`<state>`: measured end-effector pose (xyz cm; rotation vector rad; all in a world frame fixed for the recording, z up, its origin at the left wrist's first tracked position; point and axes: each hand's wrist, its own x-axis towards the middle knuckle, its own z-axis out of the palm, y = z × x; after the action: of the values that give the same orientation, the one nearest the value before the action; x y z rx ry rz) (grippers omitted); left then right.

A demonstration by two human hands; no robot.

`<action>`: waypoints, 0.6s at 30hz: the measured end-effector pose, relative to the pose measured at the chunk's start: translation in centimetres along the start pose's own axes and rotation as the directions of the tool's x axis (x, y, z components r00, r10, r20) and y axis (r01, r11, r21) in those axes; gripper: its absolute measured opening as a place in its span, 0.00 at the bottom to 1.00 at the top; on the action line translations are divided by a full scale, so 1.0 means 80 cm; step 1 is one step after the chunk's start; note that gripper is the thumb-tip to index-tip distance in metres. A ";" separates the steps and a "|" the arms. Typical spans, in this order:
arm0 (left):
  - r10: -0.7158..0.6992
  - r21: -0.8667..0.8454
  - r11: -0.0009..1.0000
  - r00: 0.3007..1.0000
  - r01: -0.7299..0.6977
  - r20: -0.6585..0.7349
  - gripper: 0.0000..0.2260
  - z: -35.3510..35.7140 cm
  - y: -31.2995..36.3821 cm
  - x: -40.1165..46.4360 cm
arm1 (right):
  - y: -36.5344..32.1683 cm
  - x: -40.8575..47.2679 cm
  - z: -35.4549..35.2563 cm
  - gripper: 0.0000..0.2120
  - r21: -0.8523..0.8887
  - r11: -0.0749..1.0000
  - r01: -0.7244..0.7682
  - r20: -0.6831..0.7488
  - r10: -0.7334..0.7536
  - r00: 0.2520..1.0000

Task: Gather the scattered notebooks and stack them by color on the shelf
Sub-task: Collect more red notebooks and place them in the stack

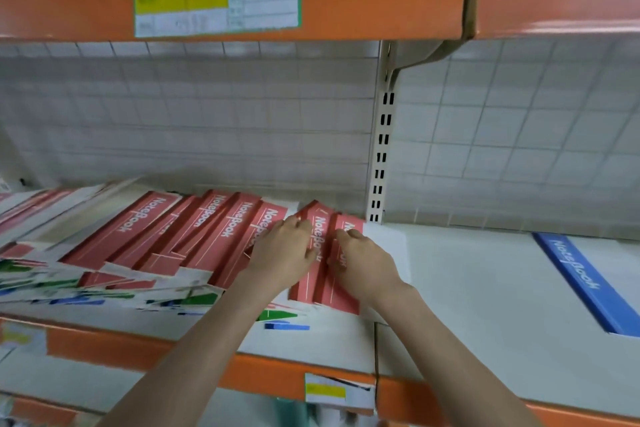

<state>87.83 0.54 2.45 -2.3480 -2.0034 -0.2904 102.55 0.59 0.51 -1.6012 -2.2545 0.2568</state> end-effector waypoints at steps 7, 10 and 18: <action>-0.013 0.019 1.000 1.000 0.012 0.021 0.20 0.007 -0.005 0.008 | -0.007 0.009 0.006 0.18 -0.033 0.998 -0.049 -0.002 0.048 0.999; 0.004 0.035 0.999 0.999 -0.006 0.039 0.21 0.007 -0.009 0.013 | -0.013 0.013 0.008 0.23 -0.085 0.988 -0.129 -0.002 0.129 0.992; 0.045 0.006 0.999 0.997 -0.046 0.068 0.23 0.012 -0.014 0.017 | -0.017 0.012 0.003 0.24 0.006 0.969 -0.248 -0.009 0.248 0.969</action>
<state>87.07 2.19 1.60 -2.4273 -1.9722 -0.2031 100.97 1.05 0.95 -1.8784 -2.0416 0.3178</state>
